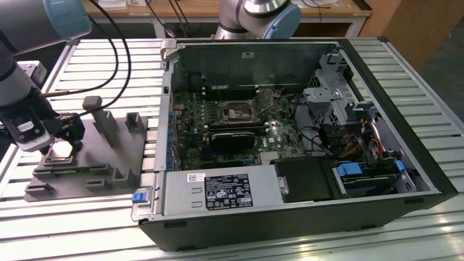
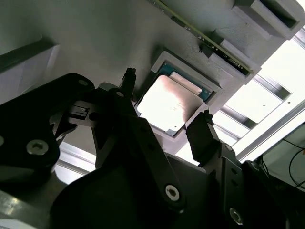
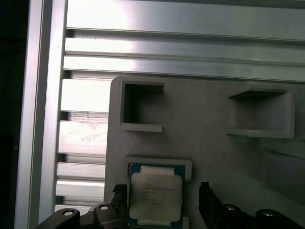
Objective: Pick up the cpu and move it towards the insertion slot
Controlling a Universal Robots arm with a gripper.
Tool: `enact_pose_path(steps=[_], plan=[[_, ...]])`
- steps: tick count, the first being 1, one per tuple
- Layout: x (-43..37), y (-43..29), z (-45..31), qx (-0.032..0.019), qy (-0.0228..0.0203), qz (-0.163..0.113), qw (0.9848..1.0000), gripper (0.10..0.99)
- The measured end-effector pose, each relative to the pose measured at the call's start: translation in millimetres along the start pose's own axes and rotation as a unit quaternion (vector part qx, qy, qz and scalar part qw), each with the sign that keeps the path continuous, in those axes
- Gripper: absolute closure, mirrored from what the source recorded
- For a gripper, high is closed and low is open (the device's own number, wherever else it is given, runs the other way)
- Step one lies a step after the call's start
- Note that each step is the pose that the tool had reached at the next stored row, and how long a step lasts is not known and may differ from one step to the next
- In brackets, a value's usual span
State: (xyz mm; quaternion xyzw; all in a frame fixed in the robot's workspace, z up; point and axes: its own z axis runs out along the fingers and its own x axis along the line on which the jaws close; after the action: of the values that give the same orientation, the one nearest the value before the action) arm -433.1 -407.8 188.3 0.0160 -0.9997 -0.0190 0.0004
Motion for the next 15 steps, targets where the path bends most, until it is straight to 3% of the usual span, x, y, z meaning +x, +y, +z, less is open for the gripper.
enact_pose_path(steps=[15], plan=[[2.0, -0.3, 8.8, -0.0015, 0.0009, 0.000, 1.0000, 0.380]])
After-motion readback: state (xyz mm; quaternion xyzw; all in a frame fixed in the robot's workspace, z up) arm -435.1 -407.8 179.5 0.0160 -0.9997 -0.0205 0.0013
